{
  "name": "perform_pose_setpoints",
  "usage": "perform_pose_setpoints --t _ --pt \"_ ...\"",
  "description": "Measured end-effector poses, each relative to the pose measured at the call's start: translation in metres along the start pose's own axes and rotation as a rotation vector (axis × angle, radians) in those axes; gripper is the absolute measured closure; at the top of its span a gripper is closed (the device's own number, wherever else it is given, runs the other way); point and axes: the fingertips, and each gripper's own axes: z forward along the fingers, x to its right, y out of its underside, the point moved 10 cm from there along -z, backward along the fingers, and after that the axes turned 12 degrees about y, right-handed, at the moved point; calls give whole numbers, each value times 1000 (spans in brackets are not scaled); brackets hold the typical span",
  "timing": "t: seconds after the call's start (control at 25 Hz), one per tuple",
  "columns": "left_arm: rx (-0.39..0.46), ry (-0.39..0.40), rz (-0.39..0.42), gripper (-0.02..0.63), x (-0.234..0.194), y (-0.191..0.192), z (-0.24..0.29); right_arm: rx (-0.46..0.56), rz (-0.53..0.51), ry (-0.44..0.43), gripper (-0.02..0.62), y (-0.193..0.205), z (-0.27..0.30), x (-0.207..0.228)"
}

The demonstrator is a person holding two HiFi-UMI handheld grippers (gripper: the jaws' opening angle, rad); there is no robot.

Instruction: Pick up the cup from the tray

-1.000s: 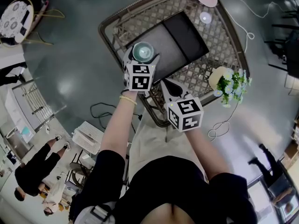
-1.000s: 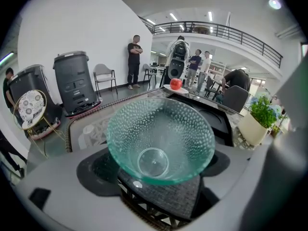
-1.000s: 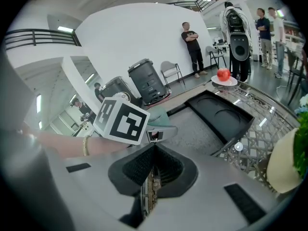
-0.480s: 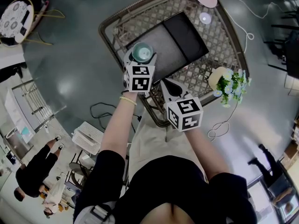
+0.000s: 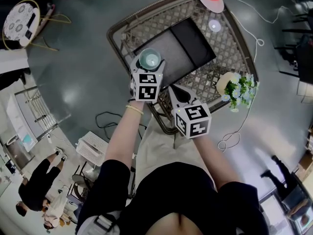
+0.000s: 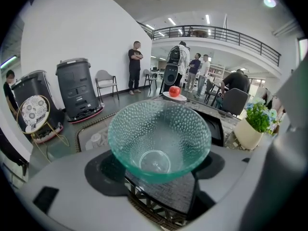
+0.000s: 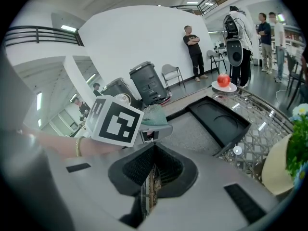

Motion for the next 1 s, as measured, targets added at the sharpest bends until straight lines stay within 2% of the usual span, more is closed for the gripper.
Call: perform_pose_setpoints --t 0.68,1.0 --pt "61 -17 -21 233 47 -17 -77 62 -3 62 585 -8 -25 15" --pt "73 -26 -45 233 65 -19 -111 94 -13 61 586 -16 -37 14"
